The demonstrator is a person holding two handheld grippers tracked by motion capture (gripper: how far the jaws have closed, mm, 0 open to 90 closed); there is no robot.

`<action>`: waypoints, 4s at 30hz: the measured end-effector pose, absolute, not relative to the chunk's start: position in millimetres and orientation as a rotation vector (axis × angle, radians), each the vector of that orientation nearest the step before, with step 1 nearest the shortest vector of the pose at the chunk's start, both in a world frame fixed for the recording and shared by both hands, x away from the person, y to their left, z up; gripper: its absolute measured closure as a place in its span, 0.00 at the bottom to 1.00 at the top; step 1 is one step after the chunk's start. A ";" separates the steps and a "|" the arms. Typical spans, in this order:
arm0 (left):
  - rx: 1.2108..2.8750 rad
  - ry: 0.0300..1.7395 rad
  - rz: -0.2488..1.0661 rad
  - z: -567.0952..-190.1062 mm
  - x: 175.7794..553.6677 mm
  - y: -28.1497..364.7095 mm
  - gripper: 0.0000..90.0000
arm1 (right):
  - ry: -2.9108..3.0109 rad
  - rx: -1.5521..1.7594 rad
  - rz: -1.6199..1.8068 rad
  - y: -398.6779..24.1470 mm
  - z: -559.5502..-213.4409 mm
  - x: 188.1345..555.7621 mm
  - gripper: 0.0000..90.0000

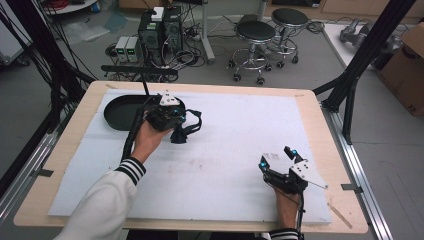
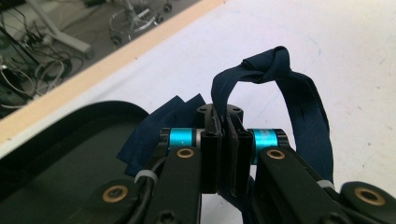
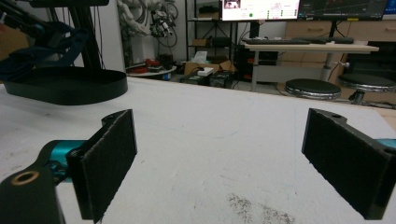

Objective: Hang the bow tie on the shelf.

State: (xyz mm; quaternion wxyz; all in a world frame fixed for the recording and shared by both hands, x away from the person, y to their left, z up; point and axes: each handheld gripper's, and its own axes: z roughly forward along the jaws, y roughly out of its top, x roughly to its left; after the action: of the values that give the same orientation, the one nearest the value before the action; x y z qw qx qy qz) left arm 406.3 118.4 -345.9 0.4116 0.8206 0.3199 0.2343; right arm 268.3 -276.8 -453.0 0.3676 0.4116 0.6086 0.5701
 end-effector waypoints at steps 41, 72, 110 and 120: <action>1.779 0.947 0.872 -297.3 408.6 209.9 0.95 | 1.569 1.035 1.451 -275.6 -452.9 268.0 0.10; 1.715 1.050 0.893 -315.5 453.0 226.9 0.95 | 1.569 1.044 1.451 -275.5 -452.9 267.8 0.10; 1.760 1.087 0.876 -339.6 481.7 223.3 0.95 | 1.567 1.044 1.454 -275.9 -452.9 268.3 0.10; 1.760 1.087 0.870 -342.9 482.3 223.6 0.93 | 1.563 1.040 1.456 -275.9 -453.1 267.6 0.10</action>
State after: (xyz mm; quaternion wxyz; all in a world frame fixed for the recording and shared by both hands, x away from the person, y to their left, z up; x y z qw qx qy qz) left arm 482.3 223.6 -342.9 0.4338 0.7066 0.4363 0.3495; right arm 267.6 -275.9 -453.1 0.3734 0.4060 0.6103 0.5686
